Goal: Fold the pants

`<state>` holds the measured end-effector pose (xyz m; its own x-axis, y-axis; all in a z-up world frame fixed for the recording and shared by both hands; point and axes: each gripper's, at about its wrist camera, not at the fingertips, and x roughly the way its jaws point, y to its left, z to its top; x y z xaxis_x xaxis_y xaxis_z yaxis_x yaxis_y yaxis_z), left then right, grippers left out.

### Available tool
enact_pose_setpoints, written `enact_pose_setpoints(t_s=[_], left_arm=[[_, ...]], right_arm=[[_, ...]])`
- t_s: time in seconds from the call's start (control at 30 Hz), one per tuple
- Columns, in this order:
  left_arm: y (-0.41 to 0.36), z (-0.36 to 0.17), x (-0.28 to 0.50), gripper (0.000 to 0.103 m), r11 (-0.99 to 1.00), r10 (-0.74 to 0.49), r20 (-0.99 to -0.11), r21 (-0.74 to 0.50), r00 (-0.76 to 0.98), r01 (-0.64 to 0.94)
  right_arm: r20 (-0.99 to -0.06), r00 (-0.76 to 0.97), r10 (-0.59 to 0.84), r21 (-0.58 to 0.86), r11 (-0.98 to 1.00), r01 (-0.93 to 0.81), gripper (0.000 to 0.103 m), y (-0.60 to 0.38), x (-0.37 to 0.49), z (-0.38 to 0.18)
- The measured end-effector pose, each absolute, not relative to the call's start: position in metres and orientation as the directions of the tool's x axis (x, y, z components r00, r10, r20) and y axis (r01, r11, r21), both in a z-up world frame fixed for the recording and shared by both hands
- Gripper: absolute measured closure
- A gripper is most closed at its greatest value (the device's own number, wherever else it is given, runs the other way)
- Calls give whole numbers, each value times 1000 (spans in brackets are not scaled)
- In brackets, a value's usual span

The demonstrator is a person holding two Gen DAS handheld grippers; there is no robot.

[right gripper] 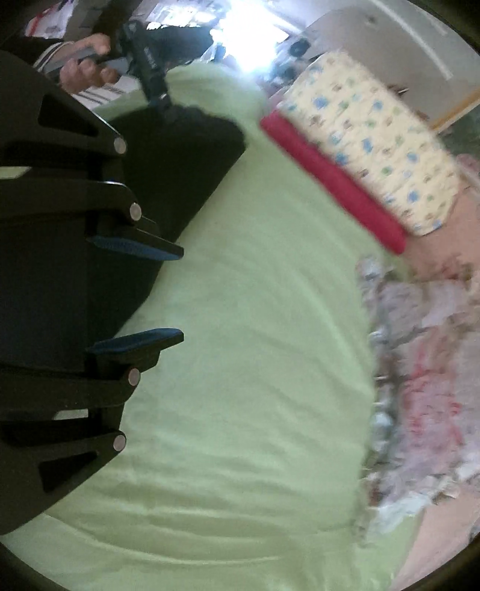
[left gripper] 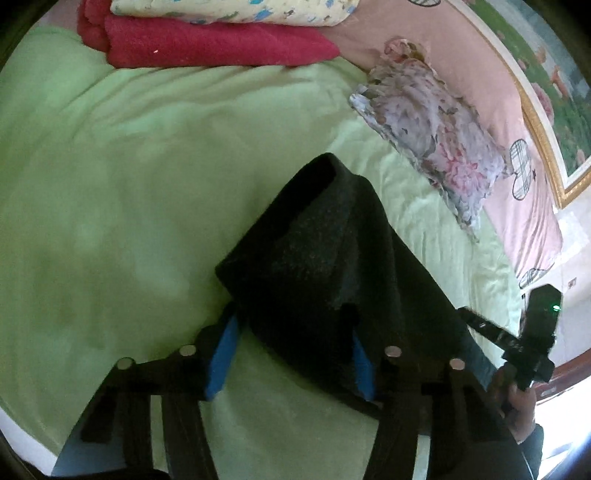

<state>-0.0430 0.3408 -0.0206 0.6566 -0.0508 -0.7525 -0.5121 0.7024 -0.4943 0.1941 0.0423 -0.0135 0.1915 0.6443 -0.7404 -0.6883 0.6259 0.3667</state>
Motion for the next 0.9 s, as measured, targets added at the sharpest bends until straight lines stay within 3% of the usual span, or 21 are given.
enact_pose_setpoints(t_s=[0.13, 0.23, 0.3, 0.33, 0.4, 0.57, 0.67, 0.77, 0.83, 0.9], left_arm=[[334, -22, -35, 56, 740, -20, -762, -447, 648, -503], [327, -20, -27, 61, 771, 20, -771, -394, 637, -501], [320, -18, -22, 83, 798, 15, -764, -379, 645, -468], [318, -16, -22, 84, 804, 20, -764, -372, 645, -464], [313, -6, -24, 87, 823, 47, -754, -342, 655, -453], [313, 30, -49, 87, 826, 19, -658, -414, 753, -383], [313, 21, -45, 87, 848, 44, -678, -363, 733, -386], [319, -13, -32, 86, 860, 48, -744, -309, 667, -407], [323, -20, -35, 81, 859, 34, -744, -320, 667, -400], [326, -13, -42, 67, 859, 46, -739, -314, 672, -404]], right_arm=[[-788, 87, 609, 370, 583, -723, 62, 52, 194, -40], [-817, 95, 569, 278, 533, -799, 62, 62, 181, -36], [-836, 109, 538, 215, 504, -837, 69, 68, 174, -33], [-842, 112, 528, 189, 483, -855, 83, 71, 170, -31], [-852, 145, 504, 109, 440, -891, 87, 78, 157, -26], [-773, 321, 547, 3, 509, -861, 95, 65, 152, 12], [-738, 407, 539, -46, 561, -826, 95, 64, 153, 14], [-762, 415, 497, -75, 569, -819, 95, 75, 154, -13], [-771, 424, 476, -85, 583, -808, 93, 78, 154, -25], [-759, 417, 500, -28, 615, -788, 87, 72, 159, -25]])
